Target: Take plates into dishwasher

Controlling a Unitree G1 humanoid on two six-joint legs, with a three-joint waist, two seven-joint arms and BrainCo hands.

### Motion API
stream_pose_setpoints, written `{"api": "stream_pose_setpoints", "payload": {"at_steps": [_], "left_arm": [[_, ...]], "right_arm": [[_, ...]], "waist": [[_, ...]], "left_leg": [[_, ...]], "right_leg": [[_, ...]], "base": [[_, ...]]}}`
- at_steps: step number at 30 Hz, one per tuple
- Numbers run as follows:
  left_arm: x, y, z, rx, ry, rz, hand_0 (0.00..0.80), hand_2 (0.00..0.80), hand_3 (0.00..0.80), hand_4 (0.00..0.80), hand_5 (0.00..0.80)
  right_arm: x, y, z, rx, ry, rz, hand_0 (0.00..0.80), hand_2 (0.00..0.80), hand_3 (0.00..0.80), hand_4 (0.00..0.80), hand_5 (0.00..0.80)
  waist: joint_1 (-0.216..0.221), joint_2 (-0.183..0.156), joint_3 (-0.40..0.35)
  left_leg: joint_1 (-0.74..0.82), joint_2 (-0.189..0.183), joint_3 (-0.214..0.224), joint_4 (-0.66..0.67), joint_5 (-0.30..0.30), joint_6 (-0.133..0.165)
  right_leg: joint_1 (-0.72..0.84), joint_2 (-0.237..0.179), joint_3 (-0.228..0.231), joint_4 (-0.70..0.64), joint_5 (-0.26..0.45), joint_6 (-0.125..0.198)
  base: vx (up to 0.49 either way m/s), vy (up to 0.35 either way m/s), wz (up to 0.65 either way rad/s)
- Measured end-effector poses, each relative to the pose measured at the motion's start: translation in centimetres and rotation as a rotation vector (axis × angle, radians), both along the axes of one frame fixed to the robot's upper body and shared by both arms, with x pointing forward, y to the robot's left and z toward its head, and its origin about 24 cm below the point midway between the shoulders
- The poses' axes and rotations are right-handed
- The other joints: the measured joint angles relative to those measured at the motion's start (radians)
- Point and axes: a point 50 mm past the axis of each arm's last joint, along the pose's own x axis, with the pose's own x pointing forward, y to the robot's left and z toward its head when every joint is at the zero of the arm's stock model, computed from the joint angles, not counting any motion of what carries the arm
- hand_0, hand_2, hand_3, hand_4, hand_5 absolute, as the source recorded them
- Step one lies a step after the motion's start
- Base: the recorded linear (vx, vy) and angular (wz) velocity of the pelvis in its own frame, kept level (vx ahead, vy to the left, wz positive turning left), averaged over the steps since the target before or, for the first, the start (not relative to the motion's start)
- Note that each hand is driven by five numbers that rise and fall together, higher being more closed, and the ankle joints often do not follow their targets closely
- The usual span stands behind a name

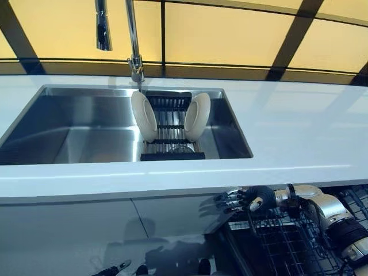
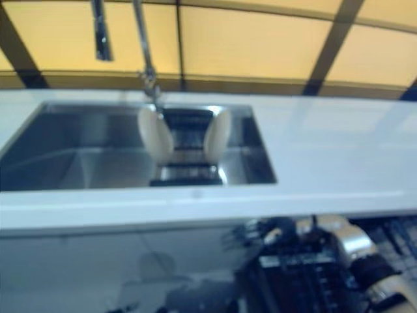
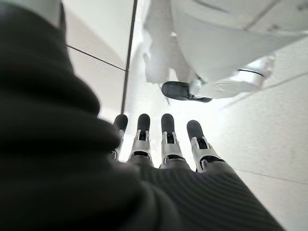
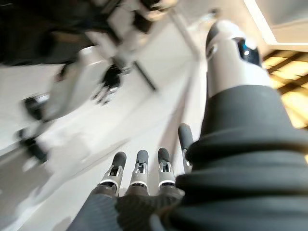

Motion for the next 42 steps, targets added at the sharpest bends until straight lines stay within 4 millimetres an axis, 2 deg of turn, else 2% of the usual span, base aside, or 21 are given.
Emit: {"api": "stream_pose_setpoints", "payload": {"at_steps": [2,4,5,6,7,8,10,12,18,21,23,25,28,32,35,38,42], "left_arm": [[-0.3,0.2,0.0,0.007,0.003,-0.003,0.000,0.000,0.000,0.000,0.000],[-1.0,0.2,-0.1,0.006,0.019,-0.002,0.000,0.000,0.000,0.000,0.000],[-1.4,-0.1,-0.3,0.001,0.030,-0.003,0.000,0.000,0.000,0.000,0.000],[-1.6,-0.2,-0.3,-0.001,0.034,-0.002,0.000,0.000,0.000,0.000,0.000],[-2.0,-0.4,-0.4,-0.007,0.044,0.000,0.000,0.000,0.000,0.000,0.000],[-2.2,-0.6,-0.5,-0.011,0.051,-0.004,0.000,0.000,0.000,0.000,0.000],[-2.4,-0.8,-0.6,-0.019,0.059,-0.014,0.000,0.000,0.000,0.000,0.000],[-2.5,-0.8,-0.6,-0.023,0.060,-0.013,0.000,0.000,0.000,0.000,0.000],[-2.4,-1.2,-0.7,-0.027,0.068,-0.044,0.000,0.000,0.000,0.000,0.000],[-2.6,-1.2,-0.8,-0.024,0.077,-0.047,0.000,0.000,0.000,0.000,0.000],[-2.6,-1.3,-0.8,-0.026,0.078,-0.048,0.000,0.000,0.000,0.000,0.000],[-2.7,-1.4,-0.8,-0.025,0.084,-0.046,0.000,0.000,0.000,0.000,0.000],[-2.6,-1.4,-0.8,-0.011,0.094,-0.059,0.000,0.000,0.000,0.000,0.000],[-2.8,-1.4,-0.9,-0.005,0.112,-0.059,0.000,0.000,0.000,0.000,0.000],[-2.9,-1.4,-0.9,0.000,0.125,-0.056,0.000,0.000,0.000,0.000,0.000],[-3.1,-1.4,-0.9,0.003,0.133,-0.054,0.000,0.000,0.000,0.000,0.000],[-2.8,-1.2,-0.8,0.008,0.125,-0.057,0.000,0.000,0.000,0.000,0.000]], "right_arm": [[1.4,-1.0,1.8,0.093,-0.041,-0.173,0.000,0.000,0.000,0.000,0.000],[3.6,-2.2,4.3,0.139,-0.137,-0.355,0.000,0.000,0.000,0.000,0.000],[5.8,-4.0,7.7,0.182,-0.255,-0.538,0.000,0.000,0.000,0.000,0.000],[6.5,-4.5,9.0,0.201,-0.294,-0.593,0.000,0.000,0.000,0.000,0.000],[7.5,-5.6,12.3,0.250,-0.394,-0.687,0.000,0.000,0.000,0.000,0.000],[7.8,-6.0,14.4,0.282,-0.456,-0.723,0.000,0.000,0.000,0.000,0.000],[8.3,-5.7,17.3,0.343,-0.533,-0.737,0.000,0.000,0.000,0.000,0.000],[8.5,-5.3,19.1,0.397,-0.564,-0.737,0.000,0.000,0.000,0.000,0.000],[9.3,-5.6,20.6,0.441,-0.542,-0.876,0.000,0.000,0.000,0.000,0.000],[9.8,-5.9,21.7,0.407,-0.541,-0.982,0.000,0.000,0.000,0.000,0.000],[10.2,-6.5,21.6,0.339,-0.534,-1.057,0.000,0.000,0.000,0.000,0.000],[10.6,-7.5,20.6,0.162,-0.528,-1.148,0.000,0.000,0.000,0.000,0.000],[11.2,-7.3,19.1,-0.081,-0.481,-1.162,0.000,0.000,0.000,0.000,0.000],[12.0,-6.6,17.6,-0.410,-0.420,-1.088,0.000,0.000,0.000,0.000,0.000],[12.1,-7.6,16.7,-0.620,-0.367,-1.055,0.000,0.000,0.000,0.000,0.000],[12.3,-8.2,17.5,-0.720,-0.358,-1.040,0.000,0.000,0.000,0.000,0.000],[12.8,-7.4,19.8,-0.738,-0.409,-1.011,0.000,0.000,0.000,0.000,0.000]], "waist": [[-0.005,0.008,-0.017],[-0.017,0.018,-0.035],[-0.014,0.034,-0.053],[-0.013,0.040,-0.060],[-0.004,0.051,-0.075],[0.009,0.059,-0.086],[0.011,0.064,-0.094],[0.015,0.053,-0.097],[0.043,0.023,-0.110],[0.043,0.020,-0.111],[0.042,0.018,-0.113],[0.049,0.013,-0.115],[0.056,0.009,-0.113],[0.063,0.001,-0.112],[0.073,-0.009,-0.105],[0.095,-0.011,-0.102],[0.109,-0.024,-0.077]], "left_leg": [[0.005,0.001,0.001,-0.008,0.001,0.001],[0.005,0.001,0.000,-0.011,0.003,0.004],[0.005,0.001,0.001,-0.011,0.003,0.004],[0.005,0.001,0.002,-0.011,0.003,0.004],[0.005,0.002,0.003,-0.010,0.004,0.005],[0.006,0.003,0.005,-0.008,0.003,0.003],[0.007,0.004,0.004,-0.006,0.001,0.000],[0.011,0.002,0.001,-0.005,0.008,-0.012],[0.021,-0.006,-0.003,-0.007,0.004,-0.011],[0.010,-0.005,-0.006,-0.011,0.002,-0.008],[0.007,-0.005,-0.009,-0.010,0.003,-0.007],[0.005,-0.005,-0.012,-0.009,0.003,-0.007],[0.003,-0.005,-0.012,-0.006,0.003,-0.007],[-0.013,-0.006,-0.015,-0.005,0.004,-0.009],[-0.013,-0.007,-0.022,-0.004,0.008,-0.012],[-0.028,-0.008,-0.022,-0.003,0.008,-0.012],[-0.051,-0.009,-0.026,0.003,0.009,-0.014]], "right_leg": [[-0.001,-0.001,-0.006,0.000,0.001,0.001],[-0.001,-0.001,-0.006,0.000,0.001,0.001],[-0.001,-0.001,-0.007,0.000,0.001,0.001],[0.000,-0.001,-0.007,0.000,0.001,0.001],[0.000,0.000,-0.007,0.000,0.001,0.001],[0.000,0.001,-0.007,0.000,0.002,0.004],[0.005,0.001,-0.012,0.000,0.000,0.006],[0.006,0.000,-0.017,0.000,0.003,0.003],[0.019,-0.009,-0.024,0.000,-0.006,0.015],[0.016,-0.009,-0.025,0.000,-0.007,0.014],[0.014,-0.010,-0.028,0.000,-0.009,0.011],[0.015,-0.010,-0.032,0.000,-0.010,0.009],[0.013,-0.010,-0.033,0.000,-0.008,0.013],[-0.001,-0.010,-0.035,0.000,-0.006,0.014],[-0.004,-0.010,-0.041,0.000,-0.006,0.015],[-0.015,-0.012,-0.045,0.000,-0.007,0.015],[-0.036,-0.009,-0.047,0.002,-0.005,0.014]], "base": [[0.076,-0.006,-0.05],[0.082,0.006,0.03],[0.078,0.014,0.05],[0.093,0.022,0.06],[0.102,0.035,0.03],[0.099,0.038,0.03],[0.066,0.029,0.05],[0.044,0.020,0.06],[0.018,0.010,0.03],[0.012,0.019,0.02],[0.015,0.014,0.05],[0.020,0.024,0.04],[0.015,0.022,0.00],[0.024,0.040,0.02],[0.010,0.019,0.06],[-0.011,0.001,0.01],[-0.048,0.004,0.02]]}}
